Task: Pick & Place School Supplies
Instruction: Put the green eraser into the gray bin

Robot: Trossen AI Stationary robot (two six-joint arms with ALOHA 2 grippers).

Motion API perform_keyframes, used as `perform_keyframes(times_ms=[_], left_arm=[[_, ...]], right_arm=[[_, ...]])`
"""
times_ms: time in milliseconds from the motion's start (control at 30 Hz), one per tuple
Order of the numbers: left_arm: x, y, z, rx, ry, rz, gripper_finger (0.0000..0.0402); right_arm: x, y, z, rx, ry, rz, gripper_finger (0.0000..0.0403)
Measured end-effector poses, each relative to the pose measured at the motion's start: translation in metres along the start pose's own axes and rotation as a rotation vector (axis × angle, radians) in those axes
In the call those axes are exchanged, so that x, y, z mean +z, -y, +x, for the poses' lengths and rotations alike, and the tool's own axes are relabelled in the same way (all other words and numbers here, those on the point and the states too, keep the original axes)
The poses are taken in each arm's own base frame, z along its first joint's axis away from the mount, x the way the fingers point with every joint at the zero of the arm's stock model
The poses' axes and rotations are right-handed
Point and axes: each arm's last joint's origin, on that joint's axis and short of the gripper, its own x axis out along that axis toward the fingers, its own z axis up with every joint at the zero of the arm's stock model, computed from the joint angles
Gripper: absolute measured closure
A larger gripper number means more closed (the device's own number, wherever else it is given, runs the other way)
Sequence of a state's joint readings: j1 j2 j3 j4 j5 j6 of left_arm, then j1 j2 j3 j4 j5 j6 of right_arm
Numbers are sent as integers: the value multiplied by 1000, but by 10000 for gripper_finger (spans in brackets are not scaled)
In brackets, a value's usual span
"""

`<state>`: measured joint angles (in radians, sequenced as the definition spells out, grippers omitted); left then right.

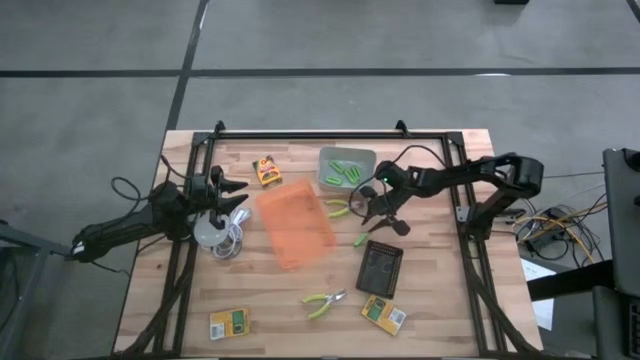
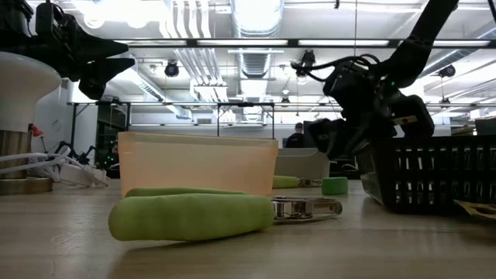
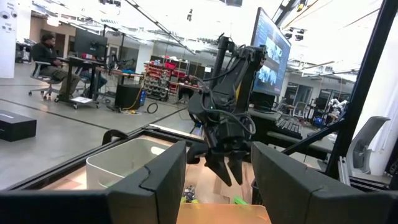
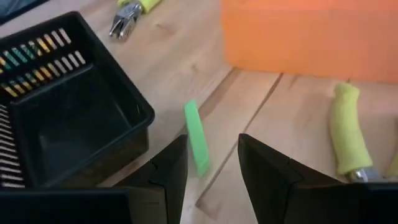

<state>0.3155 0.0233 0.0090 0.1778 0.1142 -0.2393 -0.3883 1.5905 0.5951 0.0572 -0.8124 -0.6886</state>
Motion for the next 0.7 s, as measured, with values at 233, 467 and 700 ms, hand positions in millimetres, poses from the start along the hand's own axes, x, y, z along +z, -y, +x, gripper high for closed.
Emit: perform_keyframes(times_ms=[233,467,700], left_arm=[[0,0,0,0,-1,0,213],[-1,0,0,2,-6,-1,214],[-1,0,1,3,-11,-1,213]], right_arm=[[-5,1,10,8,-17,-67,266],[-9,2,20,27,-43,-70,266],[-6,-1,26,24,-71,-122,266]])
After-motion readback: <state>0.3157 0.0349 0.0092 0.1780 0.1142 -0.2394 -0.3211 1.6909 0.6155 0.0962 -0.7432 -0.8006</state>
